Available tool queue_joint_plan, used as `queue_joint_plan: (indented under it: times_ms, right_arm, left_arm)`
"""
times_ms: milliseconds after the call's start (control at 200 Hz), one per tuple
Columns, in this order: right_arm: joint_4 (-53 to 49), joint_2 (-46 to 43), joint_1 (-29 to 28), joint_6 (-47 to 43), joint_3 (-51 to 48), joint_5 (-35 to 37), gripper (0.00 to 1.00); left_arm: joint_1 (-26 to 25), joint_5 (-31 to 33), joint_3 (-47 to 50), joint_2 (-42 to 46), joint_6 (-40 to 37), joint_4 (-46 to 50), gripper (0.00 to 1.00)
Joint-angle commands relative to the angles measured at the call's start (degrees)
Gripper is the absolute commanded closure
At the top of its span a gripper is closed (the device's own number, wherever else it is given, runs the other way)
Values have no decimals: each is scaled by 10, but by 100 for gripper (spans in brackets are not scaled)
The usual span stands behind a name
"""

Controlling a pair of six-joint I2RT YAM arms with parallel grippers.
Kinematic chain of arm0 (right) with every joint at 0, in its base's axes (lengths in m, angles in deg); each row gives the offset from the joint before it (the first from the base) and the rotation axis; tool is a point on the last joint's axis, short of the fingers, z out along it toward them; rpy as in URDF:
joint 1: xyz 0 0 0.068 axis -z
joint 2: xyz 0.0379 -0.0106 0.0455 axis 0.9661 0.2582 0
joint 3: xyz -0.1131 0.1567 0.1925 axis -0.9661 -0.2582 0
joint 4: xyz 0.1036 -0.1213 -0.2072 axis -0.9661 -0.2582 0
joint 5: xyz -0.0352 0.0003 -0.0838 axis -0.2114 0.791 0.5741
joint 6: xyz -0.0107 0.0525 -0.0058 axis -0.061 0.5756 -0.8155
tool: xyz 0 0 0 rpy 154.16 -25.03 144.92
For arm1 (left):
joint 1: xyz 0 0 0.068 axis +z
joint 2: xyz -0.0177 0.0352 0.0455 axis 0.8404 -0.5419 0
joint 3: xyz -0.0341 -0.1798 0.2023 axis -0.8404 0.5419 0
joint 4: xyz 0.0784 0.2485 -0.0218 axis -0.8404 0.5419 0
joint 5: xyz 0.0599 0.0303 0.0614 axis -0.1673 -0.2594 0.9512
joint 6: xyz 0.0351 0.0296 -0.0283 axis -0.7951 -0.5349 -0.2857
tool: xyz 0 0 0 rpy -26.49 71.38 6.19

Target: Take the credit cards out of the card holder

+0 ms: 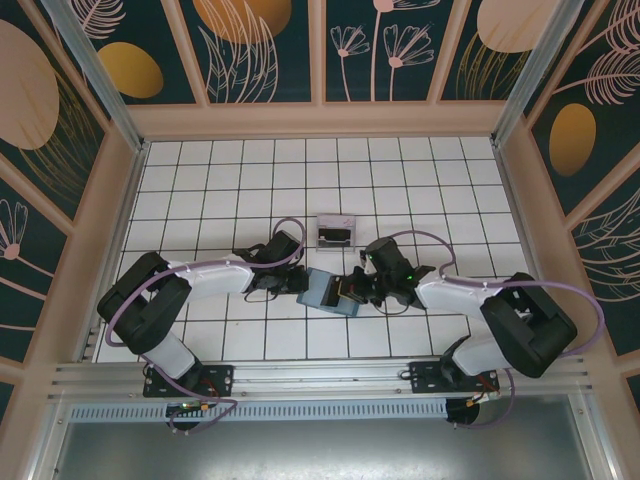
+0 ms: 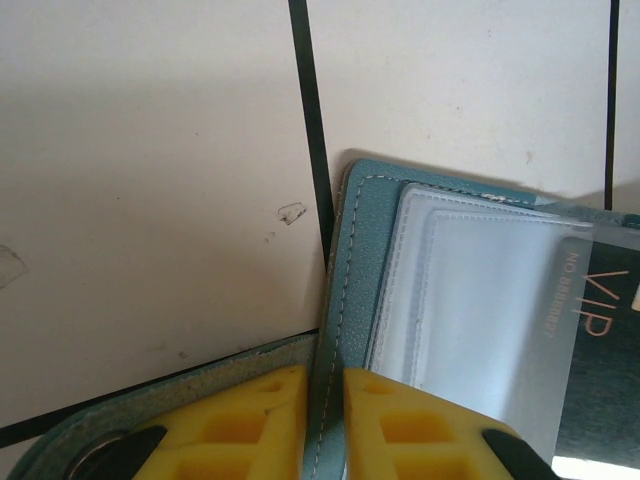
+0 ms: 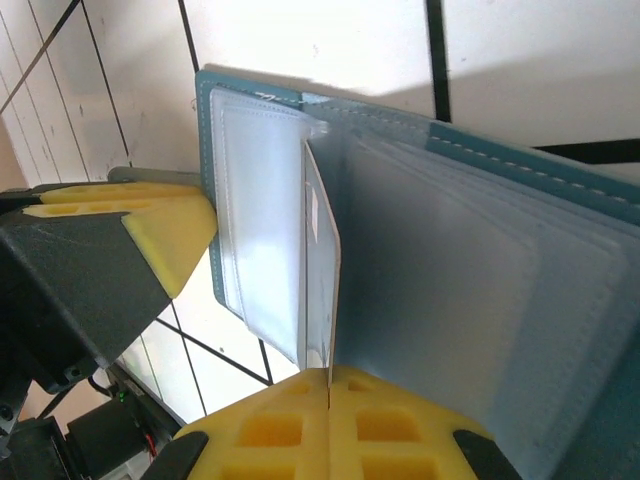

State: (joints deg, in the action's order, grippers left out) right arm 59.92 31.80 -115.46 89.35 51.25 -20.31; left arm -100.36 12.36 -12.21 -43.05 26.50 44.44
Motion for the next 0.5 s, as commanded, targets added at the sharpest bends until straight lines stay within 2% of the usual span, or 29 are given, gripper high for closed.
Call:
queue_joint_plan:
  times_ms: [0, 275, 495]
  right_arm:
    - [-72, -29, 10, -26, 6, 29, 100]
    - [-131, -89, 31, -63, 16, 42, 100]
    - [-167, -101, 42, -129, 69, 48, 100]
  left_arm:
    - [-10, 2, 7, 1, 9, 63, 81]
    - [-9, 16, 4, 32, 15, 75, 81]
    - [-9, 29, -1, 60, 19, 86, 80]
